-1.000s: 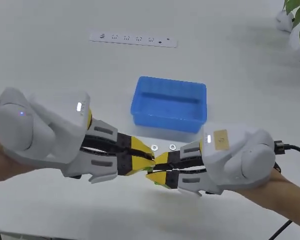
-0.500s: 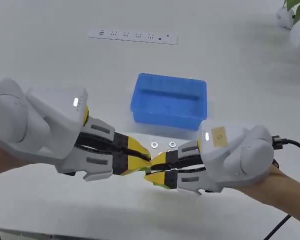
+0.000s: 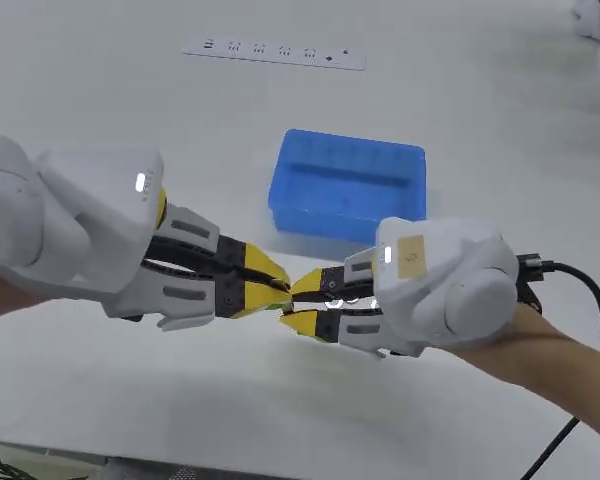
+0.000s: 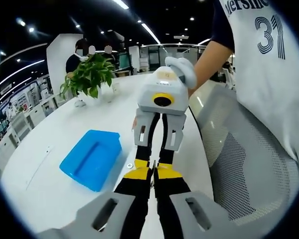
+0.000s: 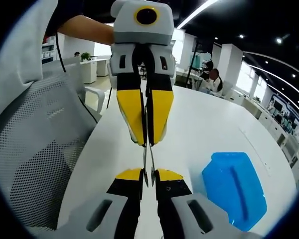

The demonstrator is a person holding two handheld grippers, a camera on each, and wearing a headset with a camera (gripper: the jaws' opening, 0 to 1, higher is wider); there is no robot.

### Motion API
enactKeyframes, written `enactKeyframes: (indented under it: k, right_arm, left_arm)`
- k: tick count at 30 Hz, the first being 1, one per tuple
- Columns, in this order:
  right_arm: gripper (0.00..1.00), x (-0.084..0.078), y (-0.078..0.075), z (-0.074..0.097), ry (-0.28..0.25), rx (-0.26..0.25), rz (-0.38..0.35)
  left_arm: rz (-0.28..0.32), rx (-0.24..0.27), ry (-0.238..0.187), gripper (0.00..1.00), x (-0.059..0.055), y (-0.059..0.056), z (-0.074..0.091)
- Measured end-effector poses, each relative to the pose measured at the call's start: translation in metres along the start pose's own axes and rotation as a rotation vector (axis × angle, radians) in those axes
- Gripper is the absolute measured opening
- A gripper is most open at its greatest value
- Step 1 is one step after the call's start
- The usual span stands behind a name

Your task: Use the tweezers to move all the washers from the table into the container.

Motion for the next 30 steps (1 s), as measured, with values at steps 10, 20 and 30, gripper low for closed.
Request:
enactKeyframes:
  k: [10,20,30]
  right_arm:
    - [0.11,-0.009,-0.015,-0.007,0.011,-0.026,-0.026]
    - [0.11,-0.012,-0.02,-0.015,0.003,-0.03,-0.045]
    - [0.11,-0.016,-0.021,-0.018,-0.004,-0.025,-0.069]
  left_arm:
    - [0.011,0.021,0.006,0.06,-0.002,0.02,-0.002]
    - [0.024,0.035,0.019,0.06,-0.005,0.027,-0.001]
    - [0.043,0.039,0.017,0.06,-0.006,0.031,-0.002]
Point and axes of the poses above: the centre of the closed fingertips' face, and the gripper's own axes: z roughly backward along the fingers, y roughly to its left, x roughly out of its top, the point moved 9 cm from there along z, roughly backward along the fingers, and after that the axes turned 14 degrees about z, right-handed, at the moved point
